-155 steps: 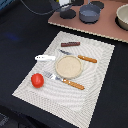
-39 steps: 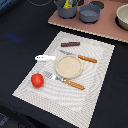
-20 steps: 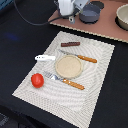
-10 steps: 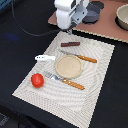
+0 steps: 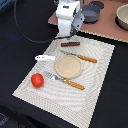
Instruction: Interact with the objects in diverse but meaningful ways.
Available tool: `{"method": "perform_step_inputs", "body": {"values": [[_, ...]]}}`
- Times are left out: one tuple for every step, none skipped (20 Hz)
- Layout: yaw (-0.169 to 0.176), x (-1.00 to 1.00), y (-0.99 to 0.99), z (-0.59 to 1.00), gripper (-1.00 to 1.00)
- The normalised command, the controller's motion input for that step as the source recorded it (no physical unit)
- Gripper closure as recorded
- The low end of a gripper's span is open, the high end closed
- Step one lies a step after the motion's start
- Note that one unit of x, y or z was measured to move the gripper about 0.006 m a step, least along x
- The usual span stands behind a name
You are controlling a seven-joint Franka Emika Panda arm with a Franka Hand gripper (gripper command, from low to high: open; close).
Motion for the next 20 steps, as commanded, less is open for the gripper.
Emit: {"method": "perform_step_inputs", "body": {"values": [[0.072, 0.19, -0.05, -0.20, -1.00], [0.072, 0.21, -0.04, -0.21, -1.00], [0.065, 0.21, -0.03, -0.19, -1.00], [0.061, 0.21, -0.03, -0.17, -1.00], [0.054, 0.23, -0.02, -0.16, -1.00], [0.044, 0.24, 0.00, -0.17, -1.00], [0.043, 0.23, 0.00, -0.17, -1.00], [0.041, 0.22, 0.00, -0.22, -1.00], [0.041, 0.21, 0.00, -0.23, -1.00], [0.041, 0.18, 0.00, -0.23, -1.00], [0.040, 0.19, 0.00, -0.23, -1.00], [0.040, 0.20, 0.00, -0.23, -1.00], [0.038, 0.18, 0.00, -0.22, -1.00], [0.035, 0.16, 0.00, -0.22, -1.00], [0.034, 0.16, 0.00, -0.20, -1.00], [0.033, 0.14, 0.00, -0.20, -1.00], [0.032, 0.13, 0.00, -0.19, -1.00], [0.032, 0.14, 0.00, -0.19, -1.00], [0.032, 0.12, -0.01, -0.20, -1.00], [0.033, 0.12, 0.00, -0.19, -1.00]]}}
